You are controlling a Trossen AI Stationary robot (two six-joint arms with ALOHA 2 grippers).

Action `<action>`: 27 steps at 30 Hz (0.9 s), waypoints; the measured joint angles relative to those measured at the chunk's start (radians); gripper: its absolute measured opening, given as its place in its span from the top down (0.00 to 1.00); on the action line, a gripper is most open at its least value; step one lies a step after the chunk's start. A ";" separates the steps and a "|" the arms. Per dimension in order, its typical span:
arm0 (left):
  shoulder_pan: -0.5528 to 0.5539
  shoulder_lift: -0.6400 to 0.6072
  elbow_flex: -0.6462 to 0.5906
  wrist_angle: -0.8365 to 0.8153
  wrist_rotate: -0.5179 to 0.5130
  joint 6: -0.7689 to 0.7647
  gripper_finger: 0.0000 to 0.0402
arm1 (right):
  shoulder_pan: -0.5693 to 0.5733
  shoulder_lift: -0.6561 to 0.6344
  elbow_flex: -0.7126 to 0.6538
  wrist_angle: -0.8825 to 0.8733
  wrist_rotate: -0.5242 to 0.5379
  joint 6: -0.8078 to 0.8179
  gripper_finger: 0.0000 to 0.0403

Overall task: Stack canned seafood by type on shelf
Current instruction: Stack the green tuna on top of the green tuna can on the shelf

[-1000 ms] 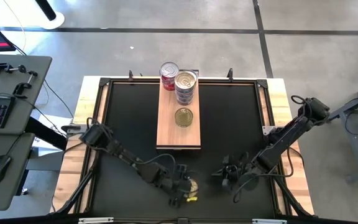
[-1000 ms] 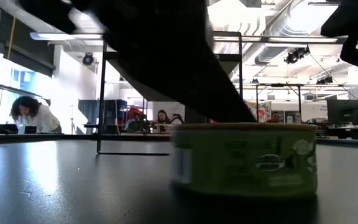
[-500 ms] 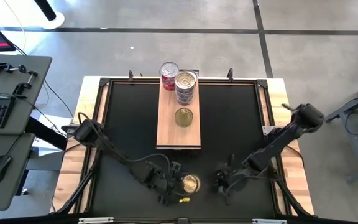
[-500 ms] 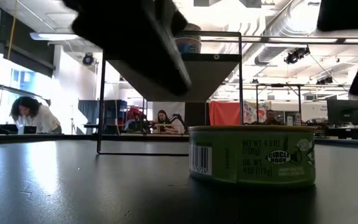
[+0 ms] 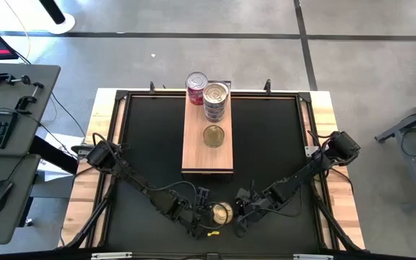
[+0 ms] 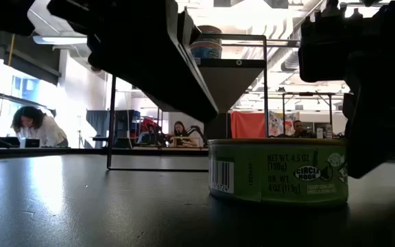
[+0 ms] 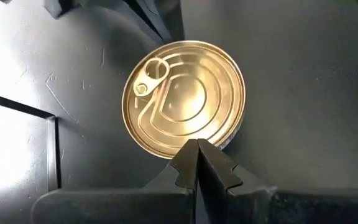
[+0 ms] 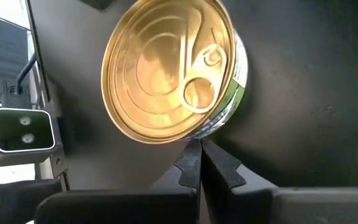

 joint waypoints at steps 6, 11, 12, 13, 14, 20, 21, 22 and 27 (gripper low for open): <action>0.005 0.039 0.000 0.038 -0.012 0.018 1.00 | 0.000 -0.001 0.003 -0.014 0.010 0.003 1.00; 0.007 0.045 0.000 0.060 -0.020 0.003 1.00 | 0.001 -0.002 0.002 -0.024 0.012 0.027 1.00; 0.007 0.045 0.000 0.060 -0.024 0.003 1.00 | 0.001 -0.002 0.002 -0.025 0.014 0.027 1.00; 0.006 0.045 0.000 0.060 -0.028 0.005 1.00 | 0.001 -0.002 0.002 -0.026 0.017 0.027 1.00; 0.007 0.045 0.000 0.060 -0.028 0.013 1.00 | 0.001 -0.002 0.002 -0.026 0.018 0.027 1.00; 0.009 0.051 0.001 0.054 -0.012 0.000 1.00 | -0.007 -0.002 0.011 -0.037 0.019 0.029 1.00; 0.009 0.055 0.002 0.054 -0.005 0.000 1.00 | -0.011 -0.002 0.018 -0.045 0.020 0.022 1.00; 0.009 0.059 0.003 0.055 -0.002 0.000 1.00 | -0.014 -0.002 0.026 -0.055 0.019 0.010 1.00; 0.008 0.079 0.004 0.049 0.018 -0.019 1.00 | -0.031 0.000 0.096 -0.119 0.019 -0.029 1.00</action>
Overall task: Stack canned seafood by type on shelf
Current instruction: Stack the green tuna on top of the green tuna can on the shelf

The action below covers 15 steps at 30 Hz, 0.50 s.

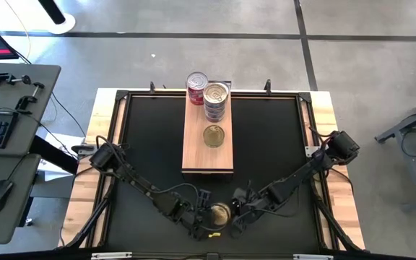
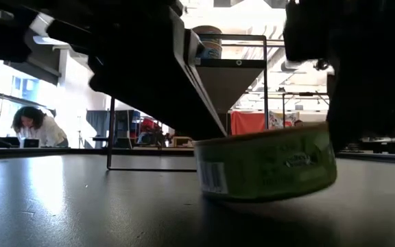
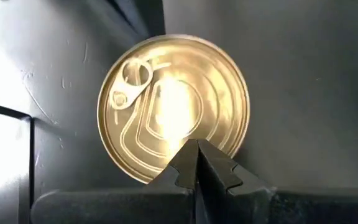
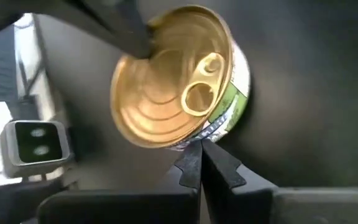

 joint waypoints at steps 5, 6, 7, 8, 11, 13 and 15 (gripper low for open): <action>-0.005 0.004 0.000 -0.037 -0.001 -0.024 1.00 | 0.001 0.000 0.092 -0.092 -0.021 -0.042 1.00; -0.007 0.004 0.000 -0.048 -0.005 -0.023 1.00 | 0.001 0.000 0.110 -0.105 -0.023 -0.054 1.00; -0.010 0.004 0.000 -0.056 -0.011 -0.023 1.00 | 0.001 -0.001 0.127 -0.113 -0.023 -0.065 1.00; -0.012 0.005 0.000 -0.065 -0.019 -0.023 1.00 | 0.001 -0.002 0.144 -0.117 -0.021 -0.076 1.00; -0.013 0.019 -0.006 -0.090 -0.026 -0.022 1.00 | -0.003 -0.004 0.185 -0.119 -0.008 -0.107 1.00; -0.015 0.013 -0.007 -0.121 -0.020 -0.026 1.00 | -0.006 -0.003 0.195 -0.139 -0.005 -0.125 1.00; -0.016 0.014 -0.005 -0.134 -0.024 -0.025 1.00 | -0.009 -0.002 0.202 -0.131 -0.004 -0.128 1.00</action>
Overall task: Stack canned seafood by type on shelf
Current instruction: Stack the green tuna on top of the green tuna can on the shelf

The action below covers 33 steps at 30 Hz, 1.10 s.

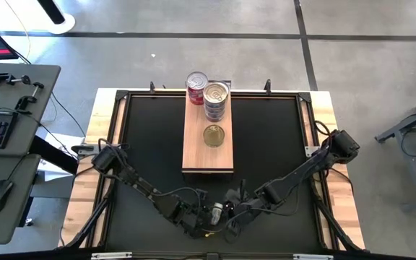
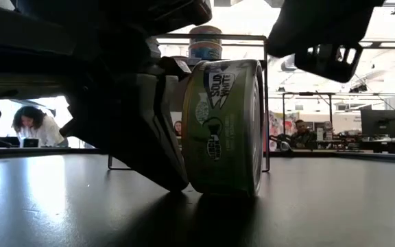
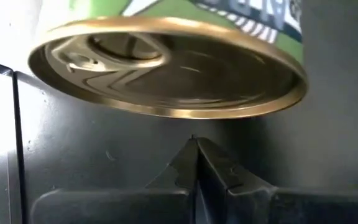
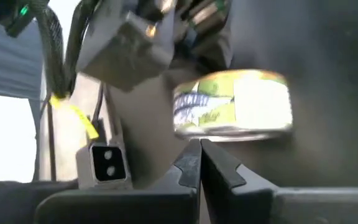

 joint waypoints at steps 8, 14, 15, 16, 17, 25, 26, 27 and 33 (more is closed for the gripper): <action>-0.009 -0.008 0.000 -0.019 -0.009 0.000 1.00 | -0.003 -0.043 -0.003 -0.029 -0.026 -0.068 1.00; -0.028 -0.028 -0.002 -0.080 -0.016 -0.014 1.00 | -0.009 -0.101 -0.003 -0.052 -0.025 -0.277 1.00; -0.032 -0.033 -0.003 -0.102 -0.020 -0.025 1.00 | -0.011 -0.103 -0.003 -0.052 -0.037 -0.333 1.00; -0.037 -0.040 -0.003 -0.129 -0.022 -0.042 1.00 | -0.017 -0.103 -0.003 -0.052 -0.057 -0.401 1.00; -0.042 -0.048 -0.003 -0.165 -0.024 -0.065 1.00 | -0.026 -0.103 -0.003 -0.046 -0.083 -0.473 1.00; -0.125 -0.147 -0.003 -0.351 -0.094 -0.404 1.00 | -0.131 -0.080 0.016 -0.077 -0.235 -0.817 0.89; -0.140 -0.160 -0.003 -0.352 -0.111 -0.456 1.00 | -0.142 -0.072 0.030 -0.083 -0.256 -0.853 0.85; -0.155 -0.171 -0.003 -0.349 -0.128 -0.510 1.00 | -0.153 -0.062 0.044 -0.093 -0.278 -0.886 0.80; -0.221 -0.214 -0.002 -0.344 -0.185 -0.836 1.00 | -0.164 0.026 0.125 -0.167 -0.303 -1.143 0.49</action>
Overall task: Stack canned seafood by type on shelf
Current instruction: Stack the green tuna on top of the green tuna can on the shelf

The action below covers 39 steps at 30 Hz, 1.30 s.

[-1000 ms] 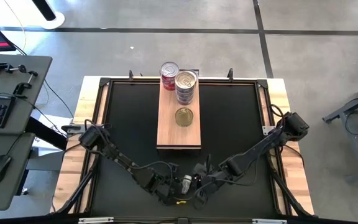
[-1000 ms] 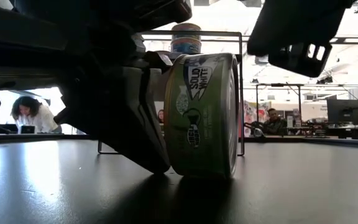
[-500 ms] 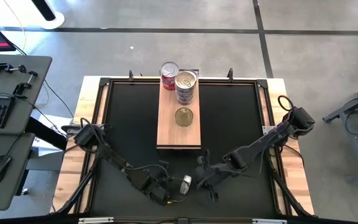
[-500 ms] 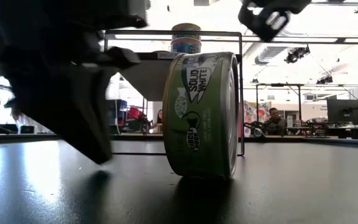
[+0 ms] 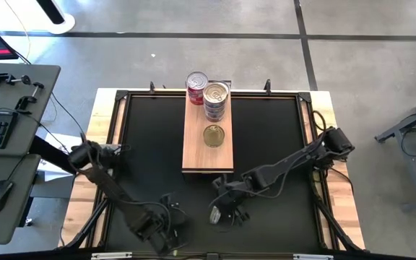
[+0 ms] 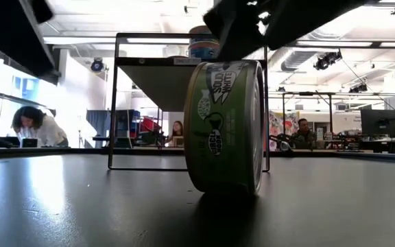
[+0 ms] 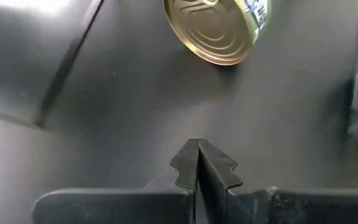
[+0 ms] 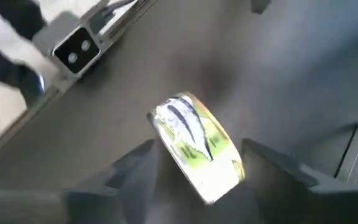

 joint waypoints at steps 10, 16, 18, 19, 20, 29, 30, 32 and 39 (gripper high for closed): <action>-0.048 -0.023 0.001 0.081 -0.022 -0.284 1.00 | 0.008 0.074 0.053 -0.054 0.019 -0.208 0.31; -0.045 -0.021 0.002 0.088 -0.031 -0.299 1.00 | 0.008 0.129 0.052 -0.035 0.092 -0.229 0.31; -0.040 -0.021 0.002 0.089 -0.031 -0.293 1.00 | 0.008 0.143 0.052 -0.035 0.092 -0.228 0.31; -0.039 -0.021 0.002 0.088 -0.031 -0.286 1.00 | 0.008 0.151 0.052 -0.036 0.091 -0.228 0.31; -0.039 -0.021 0.002 0.089 -0.031 -0.281 1.00 | 0.009 0.156 0.052 -0.037 0.089 -0.228 0.31; -0.034 -0.048 0.002 0.087 -0.080 -0.257 1.00 | 0.054 0.164 0.052 -0.033 0.169 -0.221 0.51; -0.034 -0.063 0.002 0.087 -0.081 -0.238 1.00 | 0.061 0.164 0.052 -0.033 0.180 -0.217 0.56; -0.034 -0.100 0.002 0.077 -0.091 -0.187 1.00 | 0.074 0.164 0.057 -0.036 0.184 -0.208 0.67; -0.038 -0.260 0.002 -0.056 -0.225 -0.071 1.00 | 0.107 0.165 0.182 -0.124 0.202 -0.157 0.71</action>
